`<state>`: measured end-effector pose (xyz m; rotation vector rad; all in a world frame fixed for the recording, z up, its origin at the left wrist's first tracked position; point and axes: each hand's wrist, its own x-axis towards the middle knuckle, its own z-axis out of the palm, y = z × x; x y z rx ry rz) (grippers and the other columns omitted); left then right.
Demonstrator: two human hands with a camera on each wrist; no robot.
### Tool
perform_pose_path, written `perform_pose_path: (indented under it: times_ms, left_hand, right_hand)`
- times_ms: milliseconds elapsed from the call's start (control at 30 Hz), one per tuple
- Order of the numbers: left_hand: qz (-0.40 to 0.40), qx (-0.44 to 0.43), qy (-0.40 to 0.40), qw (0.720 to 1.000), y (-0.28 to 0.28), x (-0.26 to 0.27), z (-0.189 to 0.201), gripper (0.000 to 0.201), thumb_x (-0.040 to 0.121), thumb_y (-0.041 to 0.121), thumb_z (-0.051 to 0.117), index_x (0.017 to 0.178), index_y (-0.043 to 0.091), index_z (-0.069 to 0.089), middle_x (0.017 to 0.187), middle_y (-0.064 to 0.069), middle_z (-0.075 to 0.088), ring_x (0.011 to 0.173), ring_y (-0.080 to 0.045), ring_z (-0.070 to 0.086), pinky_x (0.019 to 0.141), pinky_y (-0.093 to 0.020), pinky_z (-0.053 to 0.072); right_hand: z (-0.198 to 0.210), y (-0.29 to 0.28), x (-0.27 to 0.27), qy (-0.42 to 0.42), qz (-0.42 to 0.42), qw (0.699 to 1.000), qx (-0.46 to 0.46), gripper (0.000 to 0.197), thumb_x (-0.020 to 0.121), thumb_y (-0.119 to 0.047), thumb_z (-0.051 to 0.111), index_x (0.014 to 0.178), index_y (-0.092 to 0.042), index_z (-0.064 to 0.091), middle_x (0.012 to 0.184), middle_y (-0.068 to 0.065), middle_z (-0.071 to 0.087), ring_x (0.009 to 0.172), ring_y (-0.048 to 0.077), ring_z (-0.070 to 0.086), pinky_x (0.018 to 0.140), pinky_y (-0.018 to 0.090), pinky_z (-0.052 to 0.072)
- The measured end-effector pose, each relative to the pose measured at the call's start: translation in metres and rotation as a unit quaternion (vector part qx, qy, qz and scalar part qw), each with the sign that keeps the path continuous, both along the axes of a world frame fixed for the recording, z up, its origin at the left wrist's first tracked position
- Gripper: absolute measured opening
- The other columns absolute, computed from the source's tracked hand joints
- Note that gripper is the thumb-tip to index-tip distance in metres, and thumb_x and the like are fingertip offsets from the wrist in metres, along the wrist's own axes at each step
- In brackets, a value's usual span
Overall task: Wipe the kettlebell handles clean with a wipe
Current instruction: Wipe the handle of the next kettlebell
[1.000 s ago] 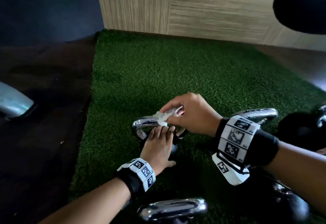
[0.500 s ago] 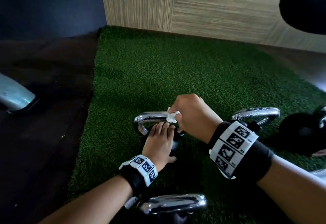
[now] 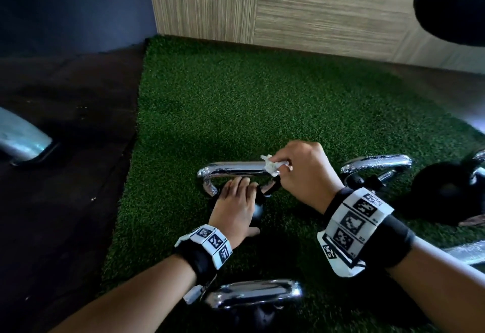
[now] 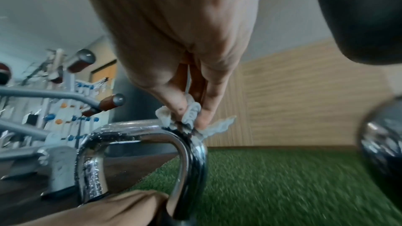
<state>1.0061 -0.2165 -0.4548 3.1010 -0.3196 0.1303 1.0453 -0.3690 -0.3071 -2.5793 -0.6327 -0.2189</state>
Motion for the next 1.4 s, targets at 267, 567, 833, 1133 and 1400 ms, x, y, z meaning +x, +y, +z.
perform_pose_path:
  times_ms: [267, 567, 833, 1133, 1400]
  left_hand:
    - [0.001, 0.024, 0.024, 0.999, 0.0, 0.001, 0.005, 0.117, 0.072, 0.069, 0.075, 0.155, 0.007, 0.02, 0.161, -0.014, 0.024, 0.151, -0.034, 0.02, 0.126, -0.045, 0.01]
    - [-0.019, 0.018, 0.12, 0.992, 0.004, 0.0, 0.031, 0.12, 0.087, 0.053, 0.067, 0.159, 0.002, -0.013, 0.169, -0.017, -0.003, 0.157, -0.033, -0.005, 0.129, -0.047, 0.0]
    - [-0.049, -0.158, 0.22, 0.961, 0.034, -0.018, 0.088, 0.063, 0.097, 0.039, 0.063, 0.155, 0.027, 0.041, 0.162, 0.001, 0.039, 0.145, -0.014, 0.042, 0.113, -0.024, 0.035]
    - [0.072, -0.634, 0.07, 0.767, 0.077, -0.028, 0.159, 0.035, 0.083, 0.047, 0.067, 0.105, 0.022, 0.078, 0.106, -0.006, 0.08, 0.095, -0.022, 0.078, 0.08, -0.031, 0.063]
    - [0.161, -0.783, 0.196, 0.569, 0.064, -0.024, 0.168, 0.036, 0.1, 0.04, 0.055, 0.1, 0.009, 0.073, 0.083, -0.008, 0.077, 0.071, -0.015, 0.075, 0.08, -0.036, 0.064]
  right_hand:
    - [-0.028, -0.029, 0.006, 0.068, -0.06, 0.995, 0.042, 0.017, 0.08, -0.007, 0.073, 0.084, -0.02, 0.083, 0.061, -0.011, 0.062, 0.053, -0.007, 0.051, 0.053, 0.001, 0.038]
    - [-0.058, -0.018, 0.023, 0.171, -0.099, 0.979, 0.04, 0.01, 0.077, -0.012, 0.076, 0.085, -0.017, 0.081, 0.069, -0.001, 0.069, 0.073, 0.015, 0.063, 0.055, 0.018, 0.04]
    - [-0.062, -0.024, 0.033, 0.238, -0.094, 0.966, 0.026, 0.003, 0.08, -0.015, 0.076, 0.079, -0.012, 0.078, 0.072, 0.003, 0.073, 0.067, 0.015, 0.07, 0.05, 0.019, 0.051]
    - [0.032, -0.025, 0.038, 0.273, 0.015, 0.899, 0.344, 0.02, 0.077, -0.002, 0.08, 0.094, -0.012, 0.077, 0.091, 0.001, 0.079, 0.087, 0.02, 0.077, 0.078, 0.034, 0.063]
    - [0.043, 0.018, 0.009, 0.186, 0.125, 0.927, 0.302, 0.028, 0.069, -0.017, 0.09, 0.092, -0.02, 0.074, 0.086, -0.005, 0.078, 0.081, 0.01, 0.075, 0.073, 0.023, 0.06]
